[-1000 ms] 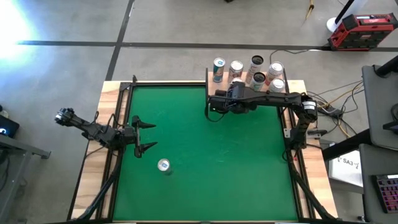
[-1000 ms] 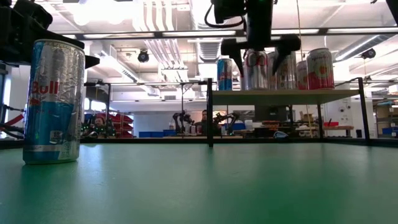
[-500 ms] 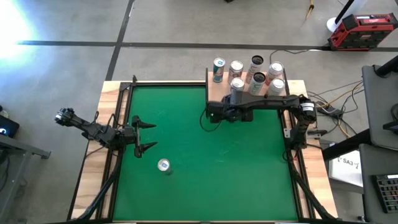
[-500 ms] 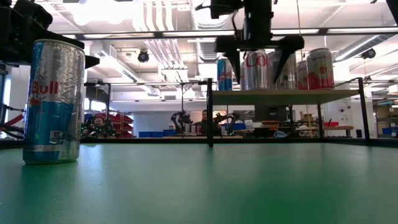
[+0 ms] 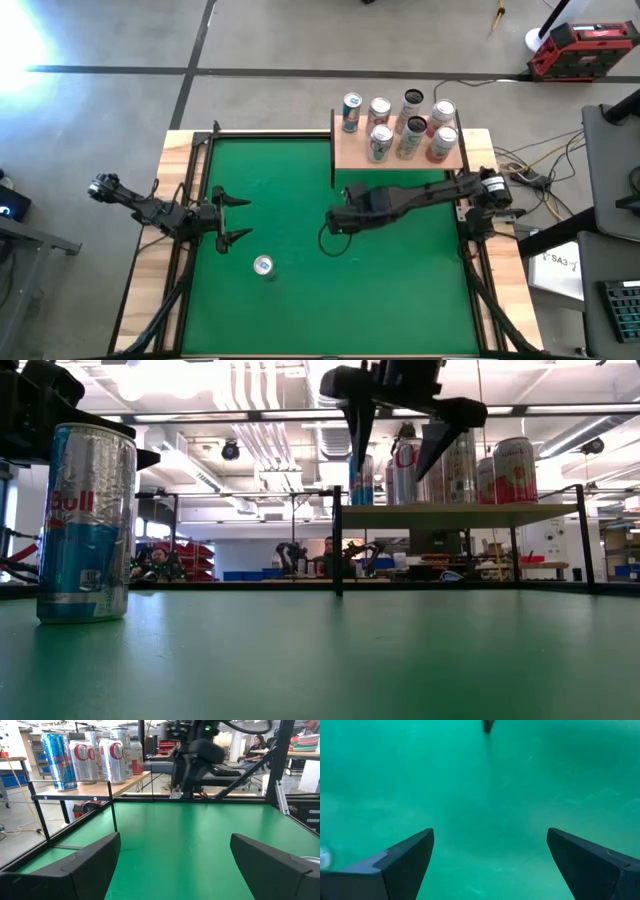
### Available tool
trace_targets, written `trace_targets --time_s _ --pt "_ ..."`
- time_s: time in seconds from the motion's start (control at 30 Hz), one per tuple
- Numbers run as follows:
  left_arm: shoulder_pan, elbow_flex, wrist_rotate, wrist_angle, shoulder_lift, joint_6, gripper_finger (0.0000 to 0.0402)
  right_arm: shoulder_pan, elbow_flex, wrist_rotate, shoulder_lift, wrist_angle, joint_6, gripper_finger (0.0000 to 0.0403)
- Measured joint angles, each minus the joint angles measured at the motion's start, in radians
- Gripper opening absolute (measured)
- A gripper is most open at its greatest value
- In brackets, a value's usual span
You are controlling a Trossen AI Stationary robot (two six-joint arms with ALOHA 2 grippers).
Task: Place canned beverage on shelf
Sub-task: Put the blue soda can on the shelf aligned with the other blue soda can
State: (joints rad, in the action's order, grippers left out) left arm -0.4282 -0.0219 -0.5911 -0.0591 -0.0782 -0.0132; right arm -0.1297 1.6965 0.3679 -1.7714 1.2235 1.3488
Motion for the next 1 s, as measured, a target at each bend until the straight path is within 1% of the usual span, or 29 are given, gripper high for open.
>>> trace_targets --time_s 0.07,0.13,0.17,0.37,0.47,0.67,0.77,0.87,0.93,1.0 --pt "0.0 0.0 0.0 0.0 0.0 0.0 0.0361 -0.029 -0.001 0.014 0.0 -0.016 0.04 0.038" --pt "0.0 0.0 0.0 0.0 0.0 0.0 0.0361 -0.06 -0.004 0.065 0.0 -0.021 0.069 0.038" --pt "0.0 0.0 0.0 0.0 0.0 0.0 0.0361 -0.075 -0.006 0.094 0.0 -0.03 0.057 0.038" --pt "0.0 0.0 0.0 0.0 0.0 0.0 0.0361 -0.165 -0.005 0.282 0.0 -0.084 -0.159 0.038" --pt "0.0 0.0 0.0 0.0 0.0 0.0 0.0361 -0.204 -0.003 0.35 0.004 -0.081 -0.197 0.038" --pt "0.0 0.0 0.0 0.0 0.0 0.0 0.0361 -0.274 -0.004 0.417 0.021 -0.074 -0.207 0.038" --pt "0.0 0.0 0.0 0.0 0.0 0.0 0.0361 -0.282 -0.025 0.417 0.03 -0.088 -0.208 0.038" --pt "0.0 0.0 0.0 0.0 0.0 0.0 0.0361 -0.283 -0.099 0.418 0.092 -0.146 -0.253 0.038" --pt "0.0 0.0 0.0 0.0 0.0 0.0 0.0361 -0.283 -0.197 0.418 0.175 -0.252 -0.321 0.038" --pt "0.0 0.0 0.0 0.0 0.0 0.0 0.0361 -0.283 -0.324 0.419 0.27 -0.404 -0.398 0.038"
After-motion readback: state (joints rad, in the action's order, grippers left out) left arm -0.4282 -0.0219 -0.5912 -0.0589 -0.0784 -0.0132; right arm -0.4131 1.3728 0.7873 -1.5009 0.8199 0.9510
